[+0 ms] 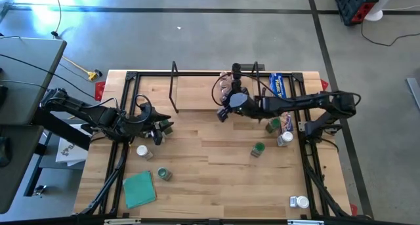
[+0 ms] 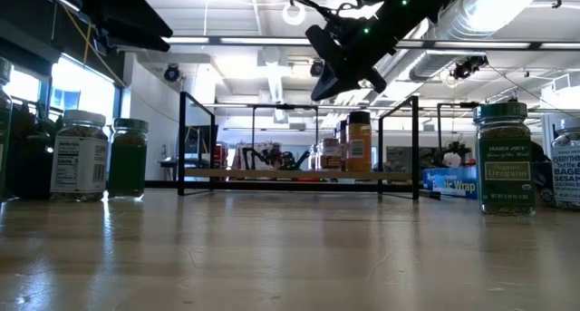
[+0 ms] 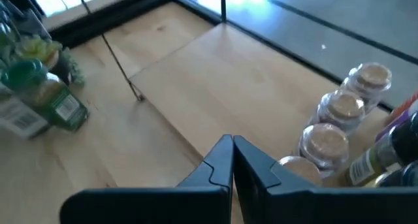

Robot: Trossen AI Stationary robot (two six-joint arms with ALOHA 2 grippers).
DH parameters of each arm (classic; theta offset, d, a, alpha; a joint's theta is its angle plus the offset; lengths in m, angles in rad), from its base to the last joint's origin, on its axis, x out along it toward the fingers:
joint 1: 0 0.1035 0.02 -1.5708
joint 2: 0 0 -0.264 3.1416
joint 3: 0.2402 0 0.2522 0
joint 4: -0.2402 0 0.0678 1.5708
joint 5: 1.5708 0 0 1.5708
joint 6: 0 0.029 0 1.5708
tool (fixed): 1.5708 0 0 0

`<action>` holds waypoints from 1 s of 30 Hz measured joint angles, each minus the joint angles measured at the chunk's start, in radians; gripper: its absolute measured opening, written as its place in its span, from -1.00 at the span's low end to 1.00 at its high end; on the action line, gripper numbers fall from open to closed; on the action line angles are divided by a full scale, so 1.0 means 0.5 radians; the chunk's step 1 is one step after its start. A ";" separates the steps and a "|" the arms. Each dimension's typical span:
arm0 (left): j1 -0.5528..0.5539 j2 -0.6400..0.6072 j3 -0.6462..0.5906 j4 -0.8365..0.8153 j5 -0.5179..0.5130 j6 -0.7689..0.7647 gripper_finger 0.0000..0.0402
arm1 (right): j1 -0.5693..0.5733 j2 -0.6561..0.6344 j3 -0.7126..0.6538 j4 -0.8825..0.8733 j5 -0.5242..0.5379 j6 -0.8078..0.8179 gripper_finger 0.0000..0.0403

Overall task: Shelf spices
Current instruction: Put the green seasoning bottle on the shelf

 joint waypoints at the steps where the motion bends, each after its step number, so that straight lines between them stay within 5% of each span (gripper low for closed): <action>1: 0.000 0.000 0.000 -0.003 -0.001 0.000 -0.28 | 0.009 0.000 0.000 -0.009 -0.003 -0.009 -0.98; 6: 0.001 -0.001 0.000 -0.002 -0.002 0.000 -0.28 | 0.115 -0.069 0.005 -0.049 0.162 -0.089 -0.98; 17: 0.007 0.004 0.000 -0.016 -0.038 0.047 -0.28 | 0.501 -0.205 0.040 -0.163 0.890 -0.310 -0.98; 30: 0.052 0.016 0.000 0.143 0.004 0.205 -0.28 | 1.101 -0.286 0.039 -0.464 0.858 -0.504 -0.94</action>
